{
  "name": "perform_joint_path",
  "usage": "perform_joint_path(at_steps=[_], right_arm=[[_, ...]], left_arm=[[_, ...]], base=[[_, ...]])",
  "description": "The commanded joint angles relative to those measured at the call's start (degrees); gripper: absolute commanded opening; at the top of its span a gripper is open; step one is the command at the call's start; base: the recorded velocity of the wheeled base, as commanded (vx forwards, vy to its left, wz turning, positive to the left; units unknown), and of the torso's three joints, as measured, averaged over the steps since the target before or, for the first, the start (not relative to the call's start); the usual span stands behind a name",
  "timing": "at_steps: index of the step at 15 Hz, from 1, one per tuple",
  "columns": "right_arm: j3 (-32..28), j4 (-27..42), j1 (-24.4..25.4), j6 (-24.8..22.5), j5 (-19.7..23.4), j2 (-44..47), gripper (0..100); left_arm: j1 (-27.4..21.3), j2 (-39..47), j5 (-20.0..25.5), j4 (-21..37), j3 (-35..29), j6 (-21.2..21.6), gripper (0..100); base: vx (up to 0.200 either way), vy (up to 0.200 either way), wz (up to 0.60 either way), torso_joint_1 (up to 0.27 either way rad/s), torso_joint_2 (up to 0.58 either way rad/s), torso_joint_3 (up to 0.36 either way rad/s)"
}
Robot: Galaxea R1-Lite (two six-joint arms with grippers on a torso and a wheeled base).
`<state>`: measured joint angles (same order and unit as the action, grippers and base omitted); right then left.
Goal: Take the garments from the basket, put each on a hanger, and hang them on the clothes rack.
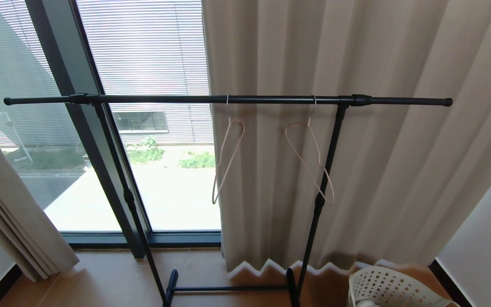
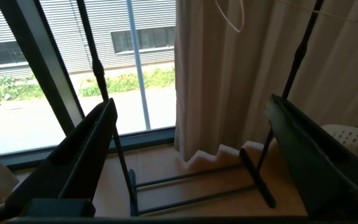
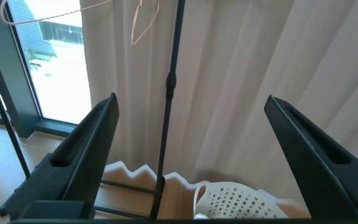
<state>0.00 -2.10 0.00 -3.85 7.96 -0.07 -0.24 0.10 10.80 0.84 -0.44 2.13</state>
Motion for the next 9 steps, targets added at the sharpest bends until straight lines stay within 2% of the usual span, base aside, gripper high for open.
perform_joint_path(at_steps=[1, 4, 9], right_arm=[[0.0, 0.0, 0.0, 0.0, -0.1, 0.1, 100], [0.0, 0.0, 0.0, 0.0, 0.0, 0.1, 100], [0.0, 0.0, 0.0, 0.0, 0.0, 0.1, 100]], left_arm=[[0.0, 0.0, 0.0, -0.1, 0.0, 0.0, 100], [0.1, 0.0, 0.0, -0.1, 0.0, 0.0, 100], [0.1, 0.0, 0.0, -0.1, 0.0, 0.0, 100]], base=[[0.0, 0.0, 0.0, -0.163, 0.36, 0.207], [0.0, 0.0, 0.0, -0.178, 0.42, 0.24], [0.0, 0.0, 0.0, -0.215, 0.55, 0.325]])
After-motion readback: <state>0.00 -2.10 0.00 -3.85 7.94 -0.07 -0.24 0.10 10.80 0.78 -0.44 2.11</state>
